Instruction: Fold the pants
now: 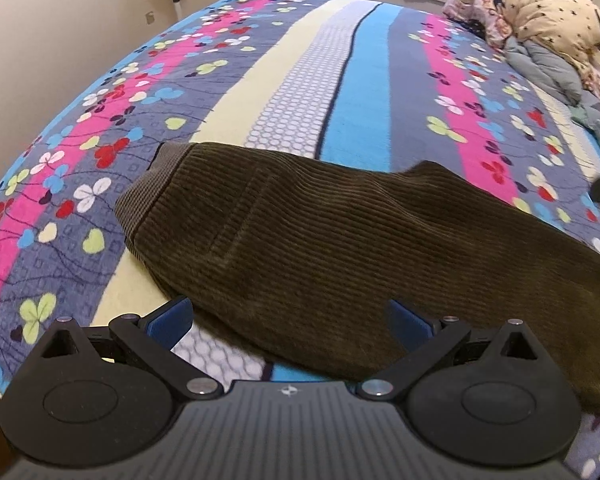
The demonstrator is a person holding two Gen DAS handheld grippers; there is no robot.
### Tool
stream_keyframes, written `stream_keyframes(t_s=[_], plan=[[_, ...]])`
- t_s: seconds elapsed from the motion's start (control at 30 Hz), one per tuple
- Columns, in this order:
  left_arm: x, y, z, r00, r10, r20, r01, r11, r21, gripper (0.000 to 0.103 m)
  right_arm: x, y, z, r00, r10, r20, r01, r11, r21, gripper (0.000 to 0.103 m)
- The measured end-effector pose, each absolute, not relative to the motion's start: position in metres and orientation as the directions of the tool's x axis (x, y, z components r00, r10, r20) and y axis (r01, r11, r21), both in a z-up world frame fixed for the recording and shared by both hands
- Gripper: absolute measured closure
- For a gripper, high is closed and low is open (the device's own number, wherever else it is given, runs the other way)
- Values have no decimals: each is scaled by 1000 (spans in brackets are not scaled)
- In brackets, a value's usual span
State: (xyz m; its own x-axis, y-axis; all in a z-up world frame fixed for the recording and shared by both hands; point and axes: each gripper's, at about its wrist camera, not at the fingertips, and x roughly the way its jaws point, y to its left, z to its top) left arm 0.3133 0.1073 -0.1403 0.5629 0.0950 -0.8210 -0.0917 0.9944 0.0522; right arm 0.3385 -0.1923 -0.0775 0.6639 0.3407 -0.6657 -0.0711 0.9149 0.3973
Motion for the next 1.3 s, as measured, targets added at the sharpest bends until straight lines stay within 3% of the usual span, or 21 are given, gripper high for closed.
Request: stream_keyframes(t_s=[0.2, 0.3, 0.4, 0.43, 0.5, 0.53, 0.67, 0.77, 0.87, 1.0, 1.03, 1.1, 1.13, 1.3], plan=[[344, 120, -151, 603, 142, -785, -141, 987, 71, 0, 426, -153, -100, 575, 431, -695, -176, 895, 409, 5], [363, 130, -153, 634, 136, -761, -135, 989, 64, 0, 462, -123, -117, 539, 419, -731, -191, 906, 378, 6], [383, 144, -157, 622, 212, -753, -190, 975, 117, 0, 487, -91, -138, 492, 401, -773, -254, 915, 313, 9], [388, 152, -159, 627, 222, -747, -202, 972, 119, 0, 495, -80, -147, 484, 374, -791, -273, 924, 269, 15], [398, 167, -165, 613, 245, -751, -233, 964, 124, 0, 508, -65, -166, 442, 302, -844, -270, 943, 196, 47], [406, 177, -173, 572, 284, -769, -269, 951, 152, 0, 515, -60, -178, 400, 252, -881, -234, 958, 168, 83], [415, 211, -191, 493, 404, -770, -380, 897, 227, 0, 503, -50, -176, 461, 266, -847, -317, 940, 123, 94], [415, 229, -204, 488, 381, -785, -391, 900, 194, 0, 508, -62, -170, 533, 306, -789, -277, 944, 180, 95], [413, 238, -211, 499, 365, -786, -384, 906, 177, 0, 528, -76, -199, 485, 334, -808, -145, 942, 302, 94], [404, 247, -217, 534, 331, -778, -368, 919, 138, 0, 517, -66, -209, 541, 314, -780, -185, 949, 254, 89], [402, 249, -217, 536, 317, -782, -368, 922, 122, 0, 515, -65, -205, 542, 309, -781, -196, 951, 240, 79], [399, 254, -213, 517, 339, -786, -400, 907, 128, 0, 515, -69, -195, 531, 272, -802, -189, 961, 201, 46], [392, 254, -208, 513, 372, -774, -425, 893, 147, 0, 511, -78, -185, 542, 250, -802, -157, 968, 195, 24], [345, 244, -184, 539, 482, -690, -427, 863, 269, 0, 423, -122, -138, 607, 297, -738, -167, 955, 246, 15]])
